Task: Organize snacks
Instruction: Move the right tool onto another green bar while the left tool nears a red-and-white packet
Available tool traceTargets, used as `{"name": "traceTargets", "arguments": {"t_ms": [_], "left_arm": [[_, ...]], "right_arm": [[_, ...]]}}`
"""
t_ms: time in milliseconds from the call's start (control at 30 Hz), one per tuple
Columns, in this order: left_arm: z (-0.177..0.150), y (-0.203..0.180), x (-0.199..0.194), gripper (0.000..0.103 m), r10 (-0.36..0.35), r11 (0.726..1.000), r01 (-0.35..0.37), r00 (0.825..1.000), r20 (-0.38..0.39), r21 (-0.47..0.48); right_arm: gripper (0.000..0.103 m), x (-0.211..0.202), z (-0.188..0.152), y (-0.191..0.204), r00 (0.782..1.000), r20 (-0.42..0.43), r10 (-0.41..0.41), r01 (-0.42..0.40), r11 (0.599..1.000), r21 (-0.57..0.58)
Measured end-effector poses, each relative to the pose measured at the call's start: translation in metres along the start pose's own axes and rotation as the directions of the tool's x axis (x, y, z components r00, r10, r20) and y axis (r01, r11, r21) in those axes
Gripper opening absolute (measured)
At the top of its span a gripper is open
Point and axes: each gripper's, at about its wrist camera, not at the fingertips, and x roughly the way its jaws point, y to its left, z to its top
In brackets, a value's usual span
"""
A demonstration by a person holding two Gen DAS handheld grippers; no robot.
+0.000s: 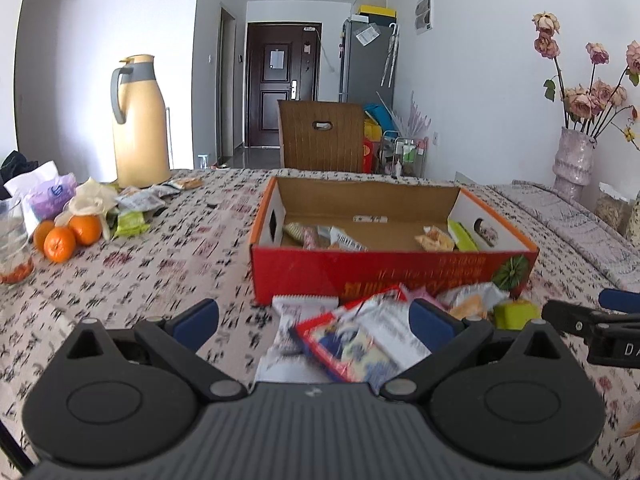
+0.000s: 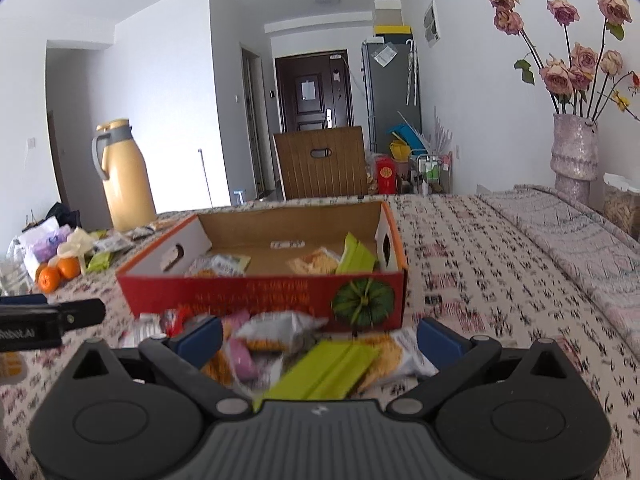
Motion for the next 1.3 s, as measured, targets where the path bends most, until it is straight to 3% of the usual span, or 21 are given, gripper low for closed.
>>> {"name": "traceTargets", "arguments": {"t_ms": [333,733,1033,1100,1300], "left_arm": [[-0.026,0.01,-0.001,0.103,-0.014,1.0,0.013,0.998,-0.068,-0.018],[-0.026,0.006,0.0,0.103,-0.004,1.0,0.003,0.997,-0.074,-0.014],[-0.025,0.006,0.003,0.103,0.011,1.0,-0.012,0.996,-0.083,-0.016],[-0.024,0.006,0.004,0.103,0.009,1.0,-0.01,0.996,-0.086,-0.018],[-0.025,0.003,0.005,0.103,0.002,1.0,-0.004,0.996,-0.089,-0.016]], "right_arm": [[0.103,-0.011,-0.035,-0.009,0.997,-0.076,-0.031,0.032,0.999,0.017],[0.101,0.014,-0.022,0.01,0.995,-0.096,-0.027,0.026,1.0,-0.011],[0.075,0.043,-0.027,0.024,0.986,-0.164,-0.041,0.032,0.998,-0.056],[0.062,0.042,-0.03,0.023,0.985,-0.17,-0.037,0.025,0.997,-0.069],[0.042,0.037,-0.028,0.01,0.984,-0.17,-0.049,0.036,0.996,-0.077]]}}
